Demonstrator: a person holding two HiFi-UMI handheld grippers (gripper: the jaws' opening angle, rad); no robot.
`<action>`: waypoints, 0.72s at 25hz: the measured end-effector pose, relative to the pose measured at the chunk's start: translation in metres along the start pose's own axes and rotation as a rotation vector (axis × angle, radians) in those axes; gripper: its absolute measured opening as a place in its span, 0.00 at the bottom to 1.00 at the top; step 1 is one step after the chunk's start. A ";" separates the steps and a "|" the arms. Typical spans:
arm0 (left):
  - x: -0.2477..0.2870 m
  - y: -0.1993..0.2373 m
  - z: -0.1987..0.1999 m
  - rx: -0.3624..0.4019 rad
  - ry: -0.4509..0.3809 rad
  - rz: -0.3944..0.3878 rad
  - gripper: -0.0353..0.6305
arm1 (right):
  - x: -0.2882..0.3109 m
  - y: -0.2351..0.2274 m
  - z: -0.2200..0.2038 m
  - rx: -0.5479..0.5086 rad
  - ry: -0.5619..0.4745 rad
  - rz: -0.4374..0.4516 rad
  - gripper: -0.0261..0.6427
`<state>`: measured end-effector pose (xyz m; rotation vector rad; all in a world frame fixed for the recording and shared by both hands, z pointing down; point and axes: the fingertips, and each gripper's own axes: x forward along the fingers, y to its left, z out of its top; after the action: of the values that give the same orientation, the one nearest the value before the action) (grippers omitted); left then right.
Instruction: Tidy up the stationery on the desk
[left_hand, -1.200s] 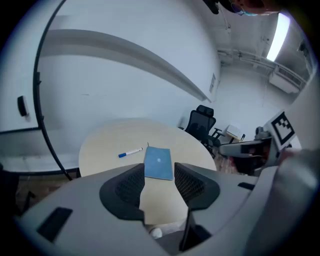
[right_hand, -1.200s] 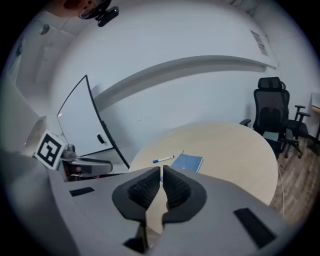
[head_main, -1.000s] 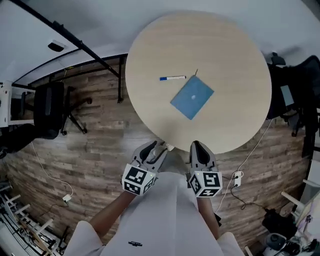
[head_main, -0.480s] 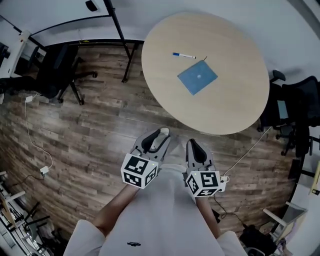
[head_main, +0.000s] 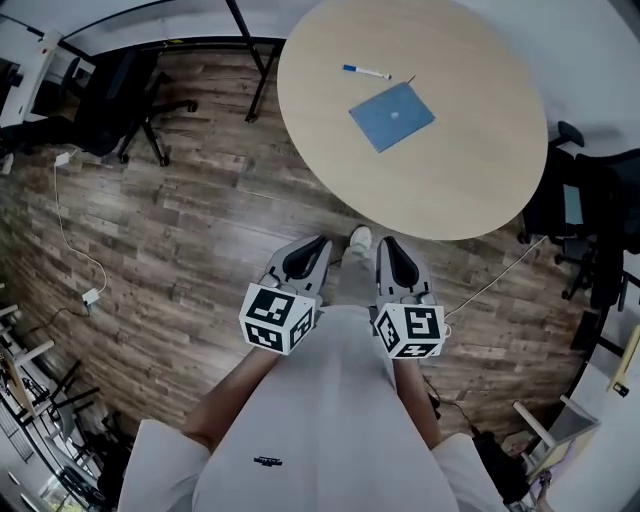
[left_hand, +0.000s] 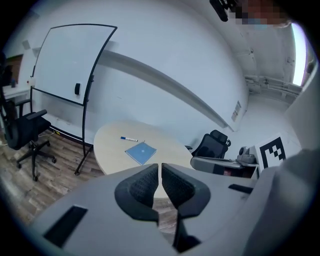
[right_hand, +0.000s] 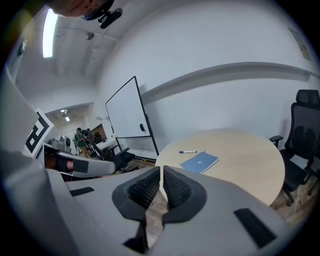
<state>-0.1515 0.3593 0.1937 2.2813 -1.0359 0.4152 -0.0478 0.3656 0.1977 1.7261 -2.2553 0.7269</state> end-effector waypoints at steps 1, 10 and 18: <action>0.013 -0.004 0.003 -0.005 0.008 0.001 0.11 | 0.005 -0.012 0.005 0.001 0.004 0.006 0.11; 0.122 -0.030 0.051 -0.009 0.030 0.073 0.11 | 0.052 -0.132 0.044 0.033 0.030 0.054 0.11; 0.155 -0.017 0.083 -0.014 0.040 0.138 0.11 | 0.089 -0.172 0.059 0.081 0.065 0.071 0.11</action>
<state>-0.0350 0.2262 0.2003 2.1882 -1.1764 0.5062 0.0971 0.2282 0.2311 1.6383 -2.2834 0.8873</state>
